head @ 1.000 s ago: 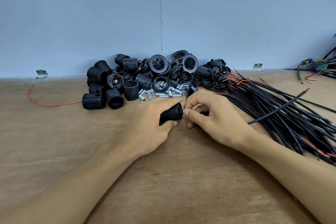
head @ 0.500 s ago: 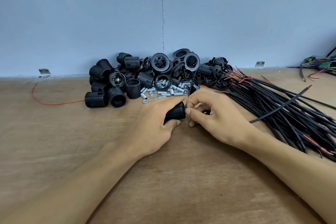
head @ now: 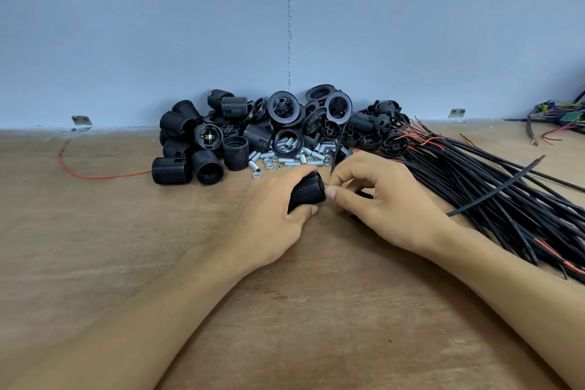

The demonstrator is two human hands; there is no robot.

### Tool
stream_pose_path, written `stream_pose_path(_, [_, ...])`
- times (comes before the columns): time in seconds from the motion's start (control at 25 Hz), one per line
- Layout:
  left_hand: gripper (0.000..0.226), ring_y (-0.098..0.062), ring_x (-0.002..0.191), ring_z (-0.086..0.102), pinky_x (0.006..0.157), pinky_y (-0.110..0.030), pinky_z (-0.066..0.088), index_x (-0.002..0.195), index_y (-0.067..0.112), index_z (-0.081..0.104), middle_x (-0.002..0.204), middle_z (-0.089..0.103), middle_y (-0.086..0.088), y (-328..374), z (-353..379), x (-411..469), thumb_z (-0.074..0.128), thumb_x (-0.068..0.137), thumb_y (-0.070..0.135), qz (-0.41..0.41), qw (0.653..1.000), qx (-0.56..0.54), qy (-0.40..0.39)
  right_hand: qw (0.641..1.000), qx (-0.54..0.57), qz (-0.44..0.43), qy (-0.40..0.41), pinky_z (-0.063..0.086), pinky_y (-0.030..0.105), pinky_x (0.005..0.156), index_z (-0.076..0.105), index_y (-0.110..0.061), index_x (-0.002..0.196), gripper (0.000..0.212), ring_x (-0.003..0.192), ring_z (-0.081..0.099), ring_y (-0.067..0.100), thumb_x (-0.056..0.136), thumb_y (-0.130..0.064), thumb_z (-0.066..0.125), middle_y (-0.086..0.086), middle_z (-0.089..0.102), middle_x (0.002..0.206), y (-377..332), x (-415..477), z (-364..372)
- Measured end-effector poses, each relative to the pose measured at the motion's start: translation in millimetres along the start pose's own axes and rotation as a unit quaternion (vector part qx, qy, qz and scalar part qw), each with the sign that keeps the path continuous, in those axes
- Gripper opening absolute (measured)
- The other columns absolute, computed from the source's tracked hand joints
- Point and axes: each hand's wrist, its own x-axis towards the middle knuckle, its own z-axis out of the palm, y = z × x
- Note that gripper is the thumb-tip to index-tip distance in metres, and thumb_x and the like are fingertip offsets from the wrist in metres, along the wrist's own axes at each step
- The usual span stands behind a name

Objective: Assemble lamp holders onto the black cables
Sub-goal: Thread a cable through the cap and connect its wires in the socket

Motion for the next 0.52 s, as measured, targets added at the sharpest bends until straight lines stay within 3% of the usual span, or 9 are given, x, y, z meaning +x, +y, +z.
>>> stream_pose_path(0.16, [0.054,0.013,0.090,0.051,0.083,0.005,0.028,0.130,0.026,0.055,0.103,0.058,0.026,-0.1,1.5,-1.7,0.080,0.083,0.018,-0.047,0.998,-0.024,0.017,0.999,-0.037,-0.030,0.005,0.053,0.039,0.078,0.073,-0.018,0.087,0.006,0.079,0.067,0.012,0.089,-0.012,0.073,-0.005,0.066,0.098,5.9,0.3,-2.6])
stream_pose_path(0.28, [0.047,0.006,0.088,0.050,0.082,0.005,0.027,0.123,0.024,0.060,0.104,0.058,0.021,-0.2,0.7,-1.2,0.081,0.082,0.020,-0.050,0.999,-0.005,0.021,0.998,-0.046,-0.038,0.017,0.053,0.034,0.077,0.073,-0.017,0.089,0.005,0.077,0.066,0.011,0.090,-0.012,0.073,-0.003,0.065,0.098,8.0,-0.3,-1.4])
stream_pose_path(0.44, [0.043,0.005,0.087,0.051,0.080,0.003,0.030,0.121,0.026,0.068,0.102,0.064,0.019,2.1,-2.3,0.0,0.082,0.081,0.021,-0.040,0.999,0.001,0.010,0.996,-0.073,-0.048,0.005,0.046,0.018,0.071,0.071,-0.018,0.087,0.008,0.078,0.062,0.010,0.091,-0.011,0.071,-0.003,0.063,0.094,8.7,0.2,-3.1])
stream_pose_path(0.52, [0.042,0.009,0.088,0.054,0.079,0.003,0.031,0.120,0.027,0.068,0.096,0.063,0.023,3.0,-2.5,-0.5,0.083,0.081,0.020,-0.039,0.999,-0.007,0.005,0.995,-0.085,-0.049,-0.003,0.043,0.017,0.069,0.070,-0.017,0.086,0.008,0.078,0.060,0.010,0.091,-0.011,0.070,-0.003,0.063,0.092,8.7,0.7,-2.4])
